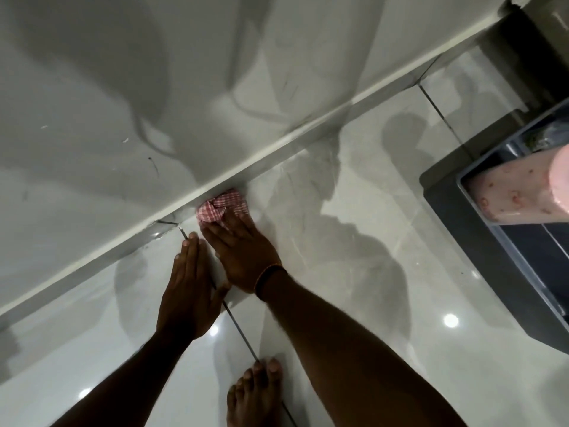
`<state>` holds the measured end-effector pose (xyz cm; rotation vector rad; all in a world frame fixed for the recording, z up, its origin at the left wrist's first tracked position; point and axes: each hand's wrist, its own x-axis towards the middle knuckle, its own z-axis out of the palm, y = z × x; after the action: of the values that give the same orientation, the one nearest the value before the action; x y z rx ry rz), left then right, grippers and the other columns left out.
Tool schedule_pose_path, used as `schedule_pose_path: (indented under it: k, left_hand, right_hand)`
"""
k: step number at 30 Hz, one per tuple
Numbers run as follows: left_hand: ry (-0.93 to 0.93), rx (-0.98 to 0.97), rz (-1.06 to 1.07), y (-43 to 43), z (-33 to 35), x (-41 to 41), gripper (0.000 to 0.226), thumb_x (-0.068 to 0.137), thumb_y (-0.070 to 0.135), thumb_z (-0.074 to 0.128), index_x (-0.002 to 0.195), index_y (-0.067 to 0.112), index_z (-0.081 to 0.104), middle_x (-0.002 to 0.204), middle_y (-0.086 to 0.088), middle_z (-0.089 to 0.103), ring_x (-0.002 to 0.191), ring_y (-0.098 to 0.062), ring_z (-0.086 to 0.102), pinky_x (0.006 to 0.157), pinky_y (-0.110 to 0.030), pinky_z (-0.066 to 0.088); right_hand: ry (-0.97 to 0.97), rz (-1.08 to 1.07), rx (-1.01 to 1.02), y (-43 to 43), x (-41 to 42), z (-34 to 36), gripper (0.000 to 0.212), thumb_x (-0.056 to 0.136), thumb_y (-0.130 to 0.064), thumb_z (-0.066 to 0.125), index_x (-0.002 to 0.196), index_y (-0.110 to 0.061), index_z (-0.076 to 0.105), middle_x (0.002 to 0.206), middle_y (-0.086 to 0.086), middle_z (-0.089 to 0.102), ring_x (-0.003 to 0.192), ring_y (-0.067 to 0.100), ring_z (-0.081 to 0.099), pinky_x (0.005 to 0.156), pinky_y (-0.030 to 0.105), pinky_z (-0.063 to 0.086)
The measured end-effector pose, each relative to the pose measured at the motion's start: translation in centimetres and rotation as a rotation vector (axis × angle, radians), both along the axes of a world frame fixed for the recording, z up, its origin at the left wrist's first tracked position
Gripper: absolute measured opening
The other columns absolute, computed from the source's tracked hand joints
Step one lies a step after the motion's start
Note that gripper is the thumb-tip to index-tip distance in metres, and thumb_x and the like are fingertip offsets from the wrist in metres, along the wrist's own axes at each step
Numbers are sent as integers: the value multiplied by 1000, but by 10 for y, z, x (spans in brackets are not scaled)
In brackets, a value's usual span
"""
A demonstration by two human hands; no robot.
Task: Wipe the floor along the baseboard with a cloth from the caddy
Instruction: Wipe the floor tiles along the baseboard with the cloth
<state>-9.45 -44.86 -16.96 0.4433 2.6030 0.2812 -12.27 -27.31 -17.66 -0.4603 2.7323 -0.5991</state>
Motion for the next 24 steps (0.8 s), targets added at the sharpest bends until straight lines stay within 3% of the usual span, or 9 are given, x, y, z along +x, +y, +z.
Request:
schedule_pose_path:
  k: [2, 5, 7, 9, 11, 14, 17, 20, 24]
  left_hand:
    - [0, 7, -11, -1, 0, -2, 105, 93, 79, 12, 164, 2, 4, 174, -16, -4, 163, -31, -1, 131, -45, 10]
    - [9, 11, -48, -3, 0, -4, 102, 95, 76, 15, 165, 2, 7, 175, -18, -1, 163, -34, 1, 131, -46, 11]
    - [20, 7, -65, -5, -2, -3, 100, 96, 74, 21, 165, 2, 7, 175, -20, 0, 163, -36, 4, 131, -49, 14]
    - [27, 8, -73, -5, -5, -3, 100, 97, 73, 25, 165, 2, 6, 175, -21, 1, 163, -37, 4, 130, -52, 17]
    - [34, 5, -73, -5, -9, -1, 100, 97, 73, 24, 165, 2, 6, 175, -21, -1, 163, -37, 3, 131, -53, 15]
    - [33, -15, -72, -4, -13, -1, 101, 96, 74, 21, 164, 1, 6, 175, -19, -3, 163, -35, 0, 131, -50, 12]
    - [31, -58, -90, -4, -14, -4, 101, 93, 66, 32, 163, -2, 5, 175, -21, -3, 163, -38, 2, 130, -57, 19]
    - [25, -75, -125, -3, -11, -5, 103, 96, 72, 21, 162, -5, 6, 174, -26, 1, 162, -42, 6, 128, -58, 23]
    - [7, -81, -156, -1, -6, -5, 107, 95, 77, 15, 162, -7, 9, 173, -29, 2, 161, -46, 8, 128, -60, 23]
  right_hand:
    - [85, 61, -11, 17, -11, -2, 69, 101, -23, 48, 166, -15, 26, 173, 7, 32, 164, 34, 20, 133, 54, 19]
    - [211, -34, 123, 81, -27, -11, 63, 108, -21, 36, 166, -6, 18, 174, 21, 19, 163, 45, 11, 133, 59, 10]
    - [197, -218, 222, 146, -36, -13, 60, 113, -23, 29, 167, -5, 11, 174, 26, 10, 162, 50, 4, 135, 60, 3]
    - [148, -356, 278, 213, -51, -8, 59, 110, -21, 26, 166, -3, 17, 173, 28, 13, 161, 50, 11, 135, 57, 7]
    - [69, -413, 365, 268, -72, 1, 67, 102, -22, 27, 164, 3, 18, 172, 31, 17, 160, 50, 19, 134, 60, 14]
    - [-61, -571, 407, 306, -103, 11, 84, 90, -34, 25, 165, 4, 13, 173, 28, 15, 161, 46, 15, 135, 58, 8]
    - [-1, -706, 343, 278, -107, 6, 68, 104, -28, 22, 164, 4, 17, 173, 29, 16, 162, 45, 15, 135, 58, 9]
    - [124, -780, 159, 210, -81, 0, 59, 111, -19, 29, 164, 3, 18, 173, 30, 13, 162, 46, 12, 136, 54, 5]
    - [232, -412, 64, 106, -31, -4, 61, 106, -17, 42, 162, 0, 28, 170, 28, 25, 159, 53, 18, 132, 63, 15]
